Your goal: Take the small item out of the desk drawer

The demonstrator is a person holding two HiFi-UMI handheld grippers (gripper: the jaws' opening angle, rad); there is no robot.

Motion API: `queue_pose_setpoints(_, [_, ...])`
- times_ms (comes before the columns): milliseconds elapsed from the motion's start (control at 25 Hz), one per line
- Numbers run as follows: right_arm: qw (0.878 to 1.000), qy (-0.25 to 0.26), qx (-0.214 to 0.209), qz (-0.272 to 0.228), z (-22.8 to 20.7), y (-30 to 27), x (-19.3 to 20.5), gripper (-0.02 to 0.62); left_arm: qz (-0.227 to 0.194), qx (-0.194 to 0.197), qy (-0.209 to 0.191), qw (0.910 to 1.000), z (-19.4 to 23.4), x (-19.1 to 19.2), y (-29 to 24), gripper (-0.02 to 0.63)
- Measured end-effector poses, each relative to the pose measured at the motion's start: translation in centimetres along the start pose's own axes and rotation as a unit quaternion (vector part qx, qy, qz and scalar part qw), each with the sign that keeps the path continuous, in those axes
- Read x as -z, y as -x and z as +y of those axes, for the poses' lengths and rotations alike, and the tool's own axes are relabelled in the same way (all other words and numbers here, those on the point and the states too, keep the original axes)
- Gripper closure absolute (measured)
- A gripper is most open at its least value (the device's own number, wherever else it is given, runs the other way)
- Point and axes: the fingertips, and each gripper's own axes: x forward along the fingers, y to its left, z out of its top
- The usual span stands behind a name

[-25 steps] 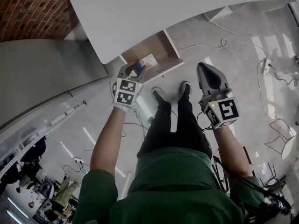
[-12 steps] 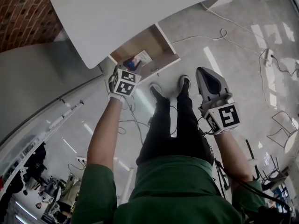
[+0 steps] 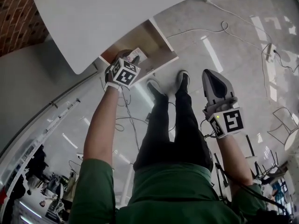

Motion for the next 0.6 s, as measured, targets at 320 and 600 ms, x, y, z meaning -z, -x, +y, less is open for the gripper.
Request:
queue_pose_setpoints(320, [0.999,0.012,-0.019,0.022,0.9,-2.4,1.8,0.592,0.079,0.018,-0.053,0.9953,0.6,3.3,-4.1,0.465])
queue_pose_setpoints(600, [0.998,0.021,-0.027,0.045,1.3,-3.9,2.6,0.592,0.120,0.032,-0.084,0.9886,1.7,4.8,-6.1,0.468])
